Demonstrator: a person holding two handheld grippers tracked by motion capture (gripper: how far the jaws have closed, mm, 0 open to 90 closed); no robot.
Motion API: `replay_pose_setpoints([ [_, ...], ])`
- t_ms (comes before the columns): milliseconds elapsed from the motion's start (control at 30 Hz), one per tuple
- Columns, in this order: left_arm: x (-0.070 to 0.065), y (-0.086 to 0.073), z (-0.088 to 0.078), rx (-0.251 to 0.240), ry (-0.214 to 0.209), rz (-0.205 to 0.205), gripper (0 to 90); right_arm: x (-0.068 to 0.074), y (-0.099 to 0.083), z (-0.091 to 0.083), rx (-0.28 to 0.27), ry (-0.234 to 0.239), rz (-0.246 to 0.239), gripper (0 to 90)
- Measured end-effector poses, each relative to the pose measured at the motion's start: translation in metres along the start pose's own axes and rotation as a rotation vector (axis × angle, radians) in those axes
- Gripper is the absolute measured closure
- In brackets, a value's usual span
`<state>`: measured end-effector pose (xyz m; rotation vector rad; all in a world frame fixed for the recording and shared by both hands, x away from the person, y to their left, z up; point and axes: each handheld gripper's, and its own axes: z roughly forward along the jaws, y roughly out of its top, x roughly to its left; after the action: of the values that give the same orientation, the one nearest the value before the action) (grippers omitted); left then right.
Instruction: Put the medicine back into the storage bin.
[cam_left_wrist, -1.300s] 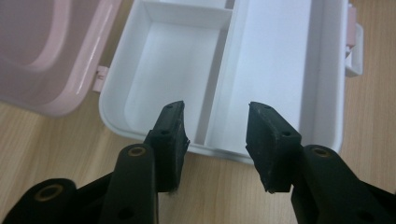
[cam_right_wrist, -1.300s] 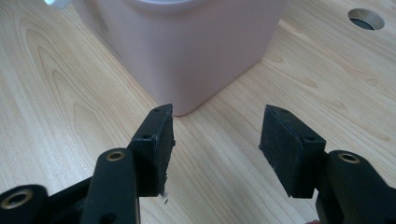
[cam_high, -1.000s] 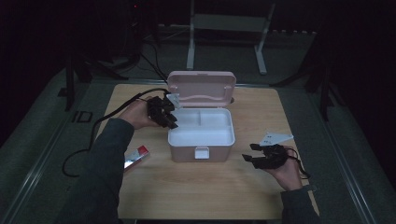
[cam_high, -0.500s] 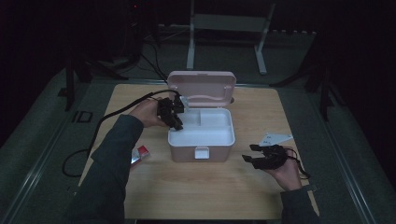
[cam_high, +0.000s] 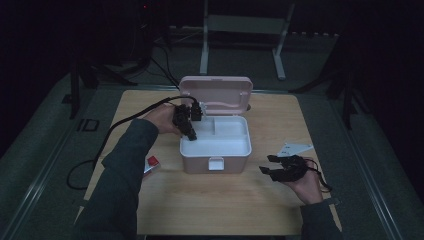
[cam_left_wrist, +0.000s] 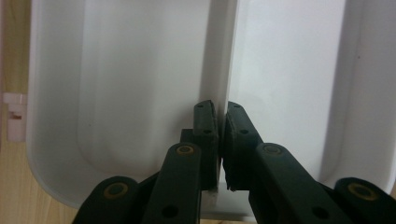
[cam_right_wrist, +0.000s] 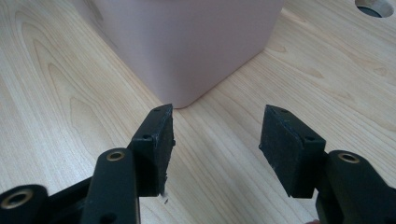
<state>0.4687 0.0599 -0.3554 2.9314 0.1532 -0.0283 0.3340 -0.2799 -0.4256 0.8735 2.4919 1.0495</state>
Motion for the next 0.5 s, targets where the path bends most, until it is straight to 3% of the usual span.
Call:
replay_pose_setpoints([
  [167,-0.0027,0.0119,0.0009,0.085,0.019,0.033,88.1,-0.0001,-0.0004,0.0005,0.002,0.002,0.000,43.9],
  [500,-0.0096,0.0119,0.0008,0.083,0.048,0.060,89.4,-0.0013,-0.0020,-0.0001,0.002,-0.002,0.004,43.9],
])
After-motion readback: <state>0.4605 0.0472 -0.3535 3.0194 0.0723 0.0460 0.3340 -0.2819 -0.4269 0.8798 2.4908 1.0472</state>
